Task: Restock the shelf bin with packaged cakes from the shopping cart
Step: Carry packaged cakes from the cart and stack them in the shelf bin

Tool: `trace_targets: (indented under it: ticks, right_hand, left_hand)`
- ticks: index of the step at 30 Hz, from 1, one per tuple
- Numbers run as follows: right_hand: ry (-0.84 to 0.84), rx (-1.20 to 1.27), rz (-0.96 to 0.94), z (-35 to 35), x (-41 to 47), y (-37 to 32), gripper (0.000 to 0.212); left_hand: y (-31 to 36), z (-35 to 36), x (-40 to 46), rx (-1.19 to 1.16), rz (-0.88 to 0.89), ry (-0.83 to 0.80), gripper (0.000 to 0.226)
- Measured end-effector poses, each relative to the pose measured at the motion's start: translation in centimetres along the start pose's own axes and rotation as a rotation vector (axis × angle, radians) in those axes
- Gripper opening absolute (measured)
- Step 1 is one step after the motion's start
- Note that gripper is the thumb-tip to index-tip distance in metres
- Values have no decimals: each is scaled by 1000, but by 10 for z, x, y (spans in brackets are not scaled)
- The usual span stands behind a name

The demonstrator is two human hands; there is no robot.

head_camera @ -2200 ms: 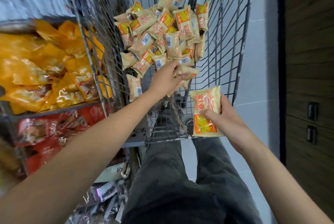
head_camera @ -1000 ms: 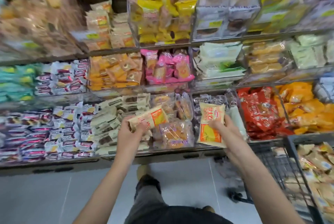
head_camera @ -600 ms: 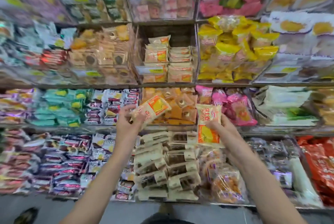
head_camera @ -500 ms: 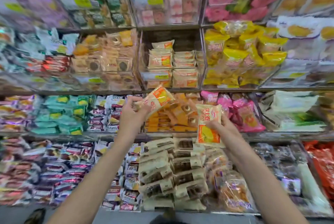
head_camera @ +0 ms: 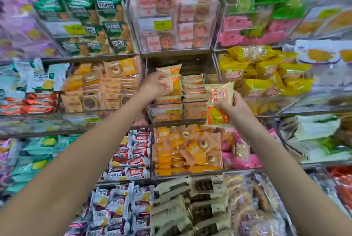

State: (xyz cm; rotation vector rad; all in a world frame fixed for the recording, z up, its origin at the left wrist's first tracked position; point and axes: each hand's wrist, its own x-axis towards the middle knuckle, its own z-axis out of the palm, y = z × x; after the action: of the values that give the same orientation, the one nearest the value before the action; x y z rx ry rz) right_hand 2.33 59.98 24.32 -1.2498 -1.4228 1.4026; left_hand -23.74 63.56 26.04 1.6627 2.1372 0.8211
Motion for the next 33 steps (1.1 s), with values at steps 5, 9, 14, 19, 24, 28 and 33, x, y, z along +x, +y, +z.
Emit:
trace_targets:
  ticks: [5, 9, 14, 19, 24, 28, 33]
  right_hand:
    - [-28, -72, 22, 6, 41, -8, 61]
    - [-100, -140, 75, 6, 51, -3, 65]
    - [-142, -129, 119, 2, 50, -3, 64]
    - [-152, -132, 128, 1, 49, 0, 70]
    - [-154, -138, 127, 2, 49, -1, 74]
    - [-150, -145, 120, 2, 49, -2, 74]
    - [-154, -139, 125, 2, 48, -3, 75]
  left_hand:
    - [-6, 19, 19, 339, 135, 25, 32]
    - [-12, 28, 23, 659, 292, 106, 29]
    - [-13, 32, 29, 830, 293, 67, 28]
    - [-14, 31, 33, 719, 238, -74, 18]
    - [-14, 32, 32, 568, 155, -176, 9]
    - [-11, 31, 31, 687, 235, -88, 14]
    - [-13, 33, 30, 761, 270, -71, 18]
